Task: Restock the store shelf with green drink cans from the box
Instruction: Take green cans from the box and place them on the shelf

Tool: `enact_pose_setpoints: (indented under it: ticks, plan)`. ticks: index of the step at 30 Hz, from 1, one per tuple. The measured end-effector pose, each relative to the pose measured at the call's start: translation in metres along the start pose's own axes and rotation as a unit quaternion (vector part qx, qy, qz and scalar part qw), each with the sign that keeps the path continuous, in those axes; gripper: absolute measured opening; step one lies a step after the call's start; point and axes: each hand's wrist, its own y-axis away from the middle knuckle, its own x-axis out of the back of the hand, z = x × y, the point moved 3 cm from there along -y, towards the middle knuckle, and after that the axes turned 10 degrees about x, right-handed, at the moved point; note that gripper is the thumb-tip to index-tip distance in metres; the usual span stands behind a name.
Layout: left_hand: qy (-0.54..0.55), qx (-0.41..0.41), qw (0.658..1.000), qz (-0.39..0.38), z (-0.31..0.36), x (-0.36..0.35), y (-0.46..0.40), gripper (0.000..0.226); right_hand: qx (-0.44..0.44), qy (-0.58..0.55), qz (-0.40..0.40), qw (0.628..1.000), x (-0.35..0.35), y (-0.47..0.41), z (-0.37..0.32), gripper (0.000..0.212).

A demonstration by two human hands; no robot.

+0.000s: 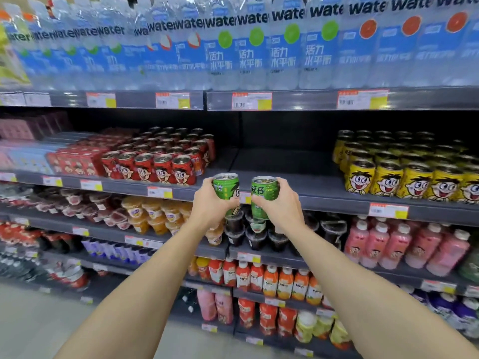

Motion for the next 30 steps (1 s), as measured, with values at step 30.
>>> enact_pose_setpoints:
  ticks: [30]
  plan:
    - [0.02,-0.085,0.994,-0.073,-0.011,-0.049,-0.196,0.076,-0.061,0.02,0.119,0.991,-0.071,-0.133,0.034,0.082]
